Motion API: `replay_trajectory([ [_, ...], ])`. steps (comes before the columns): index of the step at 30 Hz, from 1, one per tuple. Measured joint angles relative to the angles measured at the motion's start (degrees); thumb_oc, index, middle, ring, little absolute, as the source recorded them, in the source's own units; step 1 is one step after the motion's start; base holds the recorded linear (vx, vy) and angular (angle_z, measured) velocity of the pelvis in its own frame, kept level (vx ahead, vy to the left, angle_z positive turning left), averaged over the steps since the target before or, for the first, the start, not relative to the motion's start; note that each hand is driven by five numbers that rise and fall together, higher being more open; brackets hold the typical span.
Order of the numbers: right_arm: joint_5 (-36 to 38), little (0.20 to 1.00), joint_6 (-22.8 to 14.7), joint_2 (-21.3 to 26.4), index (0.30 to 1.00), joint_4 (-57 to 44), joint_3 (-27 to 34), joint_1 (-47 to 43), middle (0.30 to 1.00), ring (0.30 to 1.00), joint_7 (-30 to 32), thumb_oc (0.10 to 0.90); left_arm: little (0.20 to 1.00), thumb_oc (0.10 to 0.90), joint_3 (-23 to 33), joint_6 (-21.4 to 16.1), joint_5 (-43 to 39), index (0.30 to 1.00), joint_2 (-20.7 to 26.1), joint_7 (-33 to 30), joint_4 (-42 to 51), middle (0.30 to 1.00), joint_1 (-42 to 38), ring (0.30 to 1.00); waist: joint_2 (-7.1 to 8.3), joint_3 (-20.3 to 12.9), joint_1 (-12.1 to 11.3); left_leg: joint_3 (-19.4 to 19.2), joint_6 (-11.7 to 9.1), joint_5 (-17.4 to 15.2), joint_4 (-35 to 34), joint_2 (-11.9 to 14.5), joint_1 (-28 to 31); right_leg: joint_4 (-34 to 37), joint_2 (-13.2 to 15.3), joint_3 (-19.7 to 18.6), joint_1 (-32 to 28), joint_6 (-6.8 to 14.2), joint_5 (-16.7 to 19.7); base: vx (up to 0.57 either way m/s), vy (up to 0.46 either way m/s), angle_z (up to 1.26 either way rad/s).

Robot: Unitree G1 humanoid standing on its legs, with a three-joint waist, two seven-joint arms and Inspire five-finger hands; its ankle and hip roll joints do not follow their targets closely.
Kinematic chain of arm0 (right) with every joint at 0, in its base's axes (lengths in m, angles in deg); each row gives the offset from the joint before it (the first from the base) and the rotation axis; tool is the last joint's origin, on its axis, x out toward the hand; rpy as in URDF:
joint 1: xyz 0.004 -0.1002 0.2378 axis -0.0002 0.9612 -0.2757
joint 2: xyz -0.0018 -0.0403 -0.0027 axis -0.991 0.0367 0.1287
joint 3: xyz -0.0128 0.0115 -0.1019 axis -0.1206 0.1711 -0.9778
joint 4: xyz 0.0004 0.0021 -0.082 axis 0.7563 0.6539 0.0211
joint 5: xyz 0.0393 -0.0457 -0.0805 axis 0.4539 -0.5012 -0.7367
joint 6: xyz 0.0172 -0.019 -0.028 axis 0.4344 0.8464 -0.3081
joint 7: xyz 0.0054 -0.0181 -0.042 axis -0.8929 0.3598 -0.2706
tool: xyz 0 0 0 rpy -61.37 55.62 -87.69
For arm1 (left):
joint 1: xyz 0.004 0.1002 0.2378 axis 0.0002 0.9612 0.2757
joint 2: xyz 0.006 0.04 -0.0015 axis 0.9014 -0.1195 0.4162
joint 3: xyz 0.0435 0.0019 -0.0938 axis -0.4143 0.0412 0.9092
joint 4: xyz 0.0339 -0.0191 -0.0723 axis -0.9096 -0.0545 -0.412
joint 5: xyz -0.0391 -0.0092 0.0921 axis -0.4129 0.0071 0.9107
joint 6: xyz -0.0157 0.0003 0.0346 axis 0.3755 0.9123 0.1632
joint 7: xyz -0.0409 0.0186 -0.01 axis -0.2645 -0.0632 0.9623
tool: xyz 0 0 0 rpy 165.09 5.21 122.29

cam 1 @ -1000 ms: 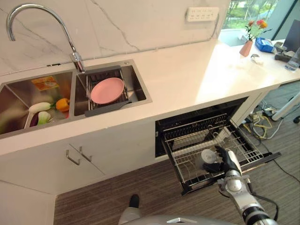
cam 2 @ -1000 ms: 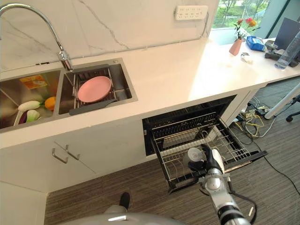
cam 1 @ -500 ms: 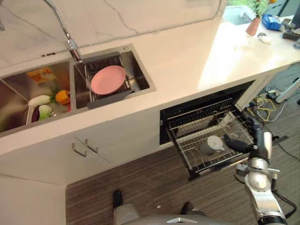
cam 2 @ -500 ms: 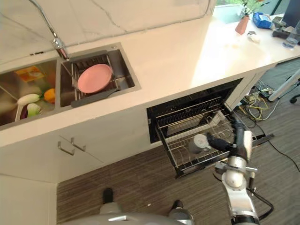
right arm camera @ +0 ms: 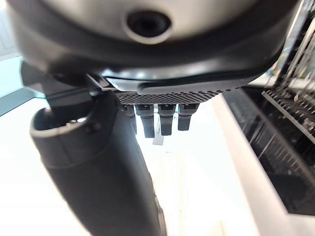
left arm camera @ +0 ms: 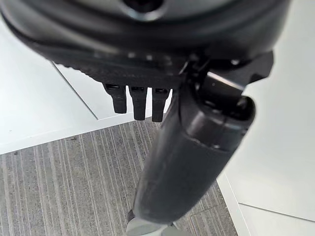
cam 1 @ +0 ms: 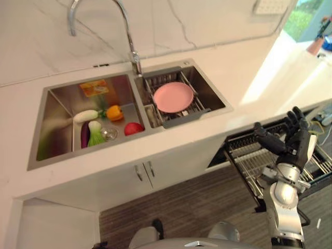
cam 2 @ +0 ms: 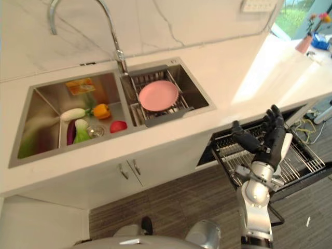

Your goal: Place the dishes in the dishwasher.

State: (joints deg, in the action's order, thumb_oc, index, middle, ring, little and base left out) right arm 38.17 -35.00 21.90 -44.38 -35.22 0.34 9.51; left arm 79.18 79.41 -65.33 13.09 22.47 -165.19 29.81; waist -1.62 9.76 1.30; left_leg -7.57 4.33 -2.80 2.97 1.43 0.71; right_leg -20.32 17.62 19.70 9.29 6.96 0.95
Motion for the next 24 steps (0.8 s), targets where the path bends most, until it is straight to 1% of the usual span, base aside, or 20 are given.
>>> replay_trajectory([
  [1,0.16,0.900,-0.66,0.00,0.900,-0.50,-0.05,-0.17,0.900,0.900,-0.50,0.800,0.900,0.800,-0.08,0.10,-0.03,0.900,-0.23,0.33,-0.43,0.900,-0.24,0.900,0.17,0.17,0.23,0.56,0.13,0.55,-0.82,-0.41,0.52,4.23,-2.10,0.96,-0.26,-0.56,-0.36,0.28,-0.076,0.20],
  [2,0.50,0.900,-1.67,0.47,0.900,-0.54,-0.58,-0.65,0.900,0.900,-0.95,0.800,0.900,0.800,-0.04,0.10,-0.03,0.900,-0.17,0.52,-0.94,0.900,-0.27,0.900,0.94,0.08,0.37,0.63,0.28,0.80,-1.84,-1.23,0.83,7.84,-3.57,2.39,1.44,-0.57,-0.21,0.27,-0.095,0.26],
  [3,1.14,0.900,-1.81,1.15,0.900,-0.48,-1.33,-0.86,0.900,0.900,-1.36,0.800,0.900,0.800,0.10,0.20,-0.04,0.900,-0.48,0.80,-1.10,0.900,-0.50,0.900,1.28,0.24,0.42,1.15,0.05,0.98,-1.99,-1.55,1.13,13.08,-4.84,2.60,1.61,-0.02,0.27,0.21,-0.057,0.48],
  [4,2.25,0.900,-1.81,2.00,0.900,-0.36,-2.24,-0.80,0.900,0.900,-2.05,0.800,0.900,0.800,0.11,0.48,-0.04,0.900,-1.01,1.30,-1.79,0.900,-0.95,0.900,1.76,0.36,1.47,3.13,0.24,0.74,-2.11,-2.22,1.33,18.71,-5.67,1.26,1.66,1.43,1.26,0.14,-0.043,0.72],
  [5,2.31,0.900,-1.81,2.19,0.900,-0.14,-2.73,-0.68,0.900,0.900,-2.57,0.800,0.900,0.800,0.11,0.88,-0.04,0.900,-1.41,1.67,-1.88,0.900,-0.92,0.900,1.99,0.52,2.27,4.58,0.22,0.74,-2.66,-2.74,2.31,21.05,-5.65,-0.02,1.68,2.29,2.03,0.14,-0.050,0.82],
  [7,2.28,0.900,-1.81,2.36,0.900,0.19,-3.80,-0.50,0.900,0.900,-4.02,0.800,0.900,0.800,0.16,0.78,-0.04,0.900,-2.05,1.98,-1.16,0.900,-0.39,0.900,2.49,0.49,2.07,5.72,0.20,0.54,-4.39,-3.30,4.71,20.01,-5.28,-0.50,1.88,1.61,3.04,0.22,-0.110,0.46],
  [9,2.26,0.900,-1.80,2.88,0.900,1.31,-4.99,-0.42,0.900,0.900,-5.28,0.800,0.900,0.800,0.07,0.75,-0.03,0.900,-1.72,2.06,0.17,0.900,0.99,0.900,3.08,-0.06,1.94,7.10,-0.03,-0.29,-5.40,-3.69,6.47,18.63,-5.20,-2.43,1.36,2.03,3.47,0.24,-0.154,0.45],
  [10,2.27,0.900,-1.74,3.72,0.900,2.58,-5.39,-0.32,0.900,0.900,-6.73,0.800,0.900,0.800,0.02,0.72,-0.05,0.900,-1.12,2.43,0.99,0.900,2.01,0.900,3.75,-0.86,1.91,9.04,-0.81,-1.04,-5.89,-3.97,8.18,18.09,-5.44,-2.75,-0.31,1.74,3.66,0.26,-0.195,0.62],
  [12,2.26,0.900,-1.68,3.98,0.900,4.18,-5.59,-0.05,0.900,0.900,-7.81,0.800,0.900,0.800,0.07,0.74,-0.09,0.900,-0.38,2.77,1.00,0.900,2.93,0.900,4.89,-2.05,1.90,9.96,-1.85,-1.58,-5.77,-3.92,9.40,19.94,-5.72,-2.35,-3.62,0.28,5.90,0.23,-0.218,0.42],
  [13,2.28,0.900,-1.32,4.33,0.900,5.33,-5.70,-0.18,0.900,0.900,-8.46,0.800,0.900,0.800,0.13,0.73,-0.11,0.900,-0.33,2.94,0.95,0.900,3.63,0.900,4.63,-2.58,1.53,9.99,-2.98,-2.28,-5.56,-2.90,10.36,20.54,-6.65,-1.94,-4.99,-1.50,9.99,0.20,-0.222,0.18],
  [14,2.28,0.900,-1.10,4.81,0.900,5.79,-5.74,-0.11,0.900,0.900,-8.75,0.800,0.900,0.800,0.14,0.72,-0.11,0.900,-0.54,3.01,0.96,0.900,3.92,0.900,4.02,-2.89,1.55,10.03,-3.70,-2.73,-5.33,-2.08,10.62,20.73,-7.48,-1.42,-5.70,-2.82,9.60,0.14,-0.154,0.17],
  [16,2.23,0.900,0.13,9.26,0.900,6.20,-6.08,-0.02,0.900,0.900,-10.28,0.800,0.900,0.800,0.89,0.73,-0.12,0.900,-1.74,3.19,1.17,0.900,4.35,0.900,1.58,-3.74,1.33,9.56,-6.52,-4.37,-2.75,1.04,10.37,21.78,-10.67,-0.73,-7.50,-4.24,8.25,0.11,-0.160,0.10],
  [17,2.22,0.900,0.14,10.40,0.900,6.26,-6.09,-0.16,0.900,0.900,-10.58,0.800,0.900,0.800,1.75,0.70,-0.12,0.900,-2.04,3.18,1.43,0.900,4.30,0.900,1.54,-3.71,1.11,9.08,-7.47,-4.57,-0.66,1.46,9.32,21.81,-11.07,-0.76,-7.58,-4.75,7.81,0.11,-0.312,-0.12],
  [18,2.23,0.900,0.34,12.64,0.900,6.36,-6.15,-0.27,0.900,0.900,-11.44,0.800,0.900,0.800,2.77,0.58,-0.12,0.900,-1.93,3.14,1.30,0.900,4.26,0.900,1.32,-3.70,0.84,8.00,-9.58,-4.92,3.74,2.96,8.44,21.82,-12.82,-0.70,-8.73,-5.79,7.01,0.05,-0.226,-0.15],
  [19,2.23,0.900,0.34,12.64,0.900,6.36,-6.15,-0.27,0.900,0.900,-11.44,0.800,0.900,0.800,2.77,0.58,-0.12,0.900,-1.93,3.14,1.30,0.900,4.26,0.900,1.32,-3.70,0.84,8.00,-9.58,-4.92,3.74,2.96,8.44,21.82,-12.82,-0.70,-8.73,-5.79,7.01,0.00,-0.240,-0.12],
  [20,2.22,0.900,0.34,13.19,0.900,6.31,-6.14,-0.28,0.900,0.900,-11.75,0.800,0.900,0.800,4.09,0.46,-0.18,0.900,-1.65,3.17,1.21,0.900,4.24,0.900,1.66,-3.51,0.77,7.88,-11.19,-5.97,9.08,3.80,6.88,21.83,-13.59,-0.57,-9.91,-6.56,6.13,0.02,-0.060,0.10],
  [21,2.01,0.900,0.28,13.50,0.900,5.67,-5.93,-0.41,0.900,0.900,-11.80,0.800,0.900,0.800,5.18,-0.39,-1.30,0.900,-0.55,2.98,1.06,0.900,2.82,0.900,4.00,-2.79,0.68,7.97,-13.63,-5.28,26.45,3.78,-2.84,22.03,-13.58,0.77,-10.40,-7.97,3.42,0.03,-0.058,0.12],
  [22,1.23,0.900,0.29,14.09,0.900,5.13,-5.60,-0.74,0.900,0.900,-11.77,0.800,0.900,0.800,5.22,-0.50,-1.35,0.900,-0.38,2.81,1.20,0.900,1.54,0.900,5.12,-2.06,0.52,7.12,-14.07,-7.26,30.32,5.39,-6.64,23.02,-13.25,1.03,-10.98,-7.89,3.42,0.11,0.051,0.32],
  [23,-0.18,0.900,0.29,14.79,0.900,4.77,-5.54,-0.86,0.900,0.900,-11.68,0.800,0.900,0.800,4.98,-0.37,-1.15,0.900,0.02,2.45,1.42,0.900,1.14,0.900,5.49,-1.82,0.93,5.39,-13.45,-8.19,24.83,7.00,-7.66,24.25,-13.54,1.95,-11.54,-8.53,3.18,0.06,0.031,0.13],
  [24,-0.72,0.900,0.28,15.73,0.900,4.38,-5.54,-1.15,0.900,0.900,-11.70,0.800,0.900,0.800,4.65,-0.43,-1.27,0.900,0.28,2.42,1.54,0.900,1.49,0.900,5.32,-1.70,0.70,2.62,-12.83,-7.37,15.58,8.83,-6.77,24.27,-13.92,1.51,-11.61,-9.05,2.87,0.06,0.058,0.06],
])
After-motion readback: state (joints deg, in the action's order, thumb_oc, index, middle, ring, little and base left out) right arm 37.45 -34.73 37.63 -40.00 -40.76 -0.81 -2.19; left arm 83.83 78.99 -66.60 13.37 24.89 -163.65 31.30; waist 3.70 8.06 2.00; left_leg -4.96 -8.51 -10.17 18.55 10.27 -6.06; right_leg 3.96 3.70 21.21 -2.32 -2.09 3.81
